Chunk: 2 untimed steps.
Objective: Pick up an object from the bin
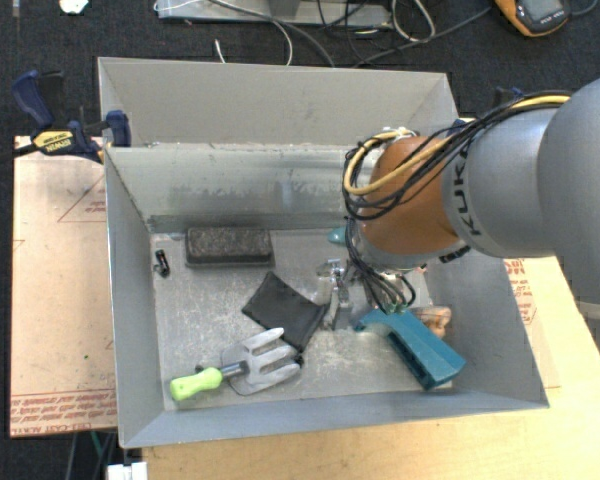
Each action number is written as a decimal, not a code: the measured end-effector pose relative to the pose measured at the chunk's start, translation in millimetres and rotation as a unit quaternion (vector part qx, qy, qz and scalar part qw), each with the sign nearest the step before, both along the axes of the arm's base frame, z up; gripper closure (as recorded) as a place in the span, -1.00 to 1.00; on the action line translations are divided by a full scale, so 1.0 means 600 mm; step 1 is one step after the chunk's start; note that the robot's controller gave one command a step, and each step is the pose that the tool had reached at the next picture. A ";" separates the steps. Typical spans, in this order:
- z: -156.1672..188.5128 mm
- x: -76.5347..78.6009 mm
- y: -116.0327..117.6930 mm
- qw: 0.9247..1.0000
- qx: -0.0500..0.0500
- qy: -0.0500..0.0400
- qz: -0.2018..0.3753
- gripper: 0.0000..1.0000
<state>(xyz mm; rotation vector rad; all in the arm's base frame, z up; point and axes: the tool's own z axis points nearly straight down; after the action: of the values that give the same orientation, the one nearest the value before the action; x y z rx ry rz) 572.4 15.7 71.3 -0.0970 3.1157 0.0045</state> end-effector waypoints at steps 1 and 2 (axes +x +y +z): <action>0.000 0.000 0.000 1.000 0.000 0.000 0.000 1.00; 0.092 -0.013 -0.017 1.000 0.001 0.004 -0.013 1.00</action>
Offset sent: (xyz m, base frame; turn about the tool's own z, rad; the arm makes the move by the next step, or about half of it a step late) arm -0.0159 -0.0343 0.1798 0.0838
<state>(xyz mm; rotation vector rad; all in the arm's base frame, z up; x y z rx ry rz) 564.8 5.3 126.3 -0.0578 3.1243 0.0066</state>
